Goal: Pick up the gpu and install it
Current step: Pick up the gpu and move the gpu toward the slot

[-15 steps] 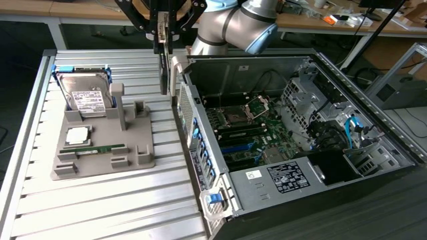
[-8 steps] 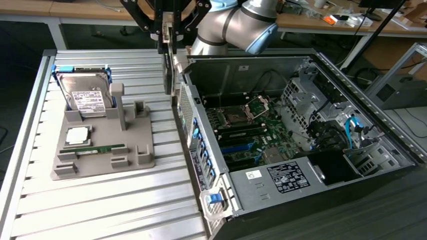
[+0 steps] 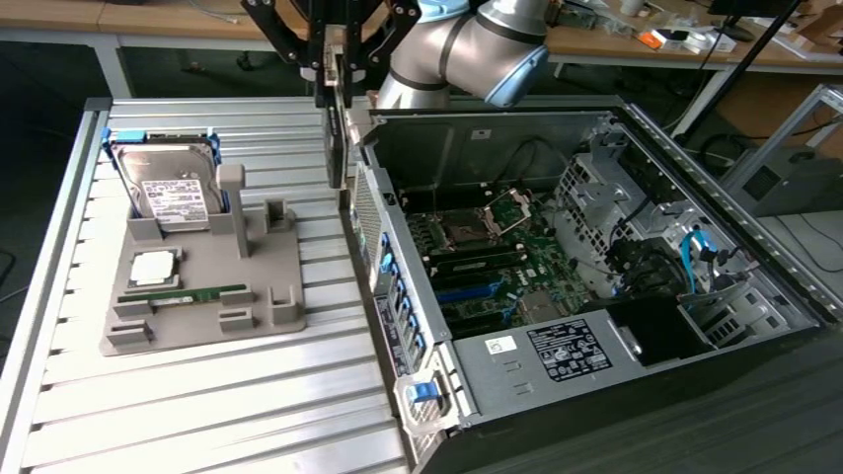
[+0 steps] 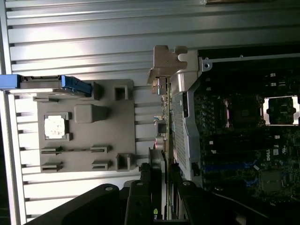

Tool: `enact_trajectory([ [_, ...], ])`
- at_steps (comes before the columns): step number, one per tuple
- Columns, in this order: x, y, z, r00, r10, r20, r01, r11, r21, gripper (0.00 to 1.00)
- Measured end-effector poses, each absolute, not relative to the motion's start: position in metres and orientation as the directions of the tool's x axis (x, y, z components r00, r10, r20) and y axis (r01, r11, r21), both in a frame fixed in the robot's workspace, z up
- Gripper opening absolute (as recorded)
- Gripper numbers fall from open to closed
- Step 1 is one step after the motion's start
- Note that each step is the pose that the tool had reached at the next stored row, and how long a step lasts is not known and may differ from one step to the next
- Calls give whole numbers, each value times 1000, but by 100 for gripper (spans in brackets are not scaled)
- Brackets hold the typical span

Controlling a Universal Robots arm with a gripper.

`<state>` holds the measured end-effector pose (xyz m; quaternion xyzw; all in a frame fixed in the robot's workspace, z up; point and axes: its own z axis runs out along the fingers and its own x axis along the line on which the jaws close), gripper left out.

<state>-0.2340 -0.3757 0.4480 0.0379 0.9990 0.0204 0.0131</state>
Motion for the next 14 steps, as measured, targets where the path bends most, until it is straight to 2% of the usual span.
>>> enact_trajectory([
  [14,-228,-377,448,-997,76,-25,75,996,42,27],
])
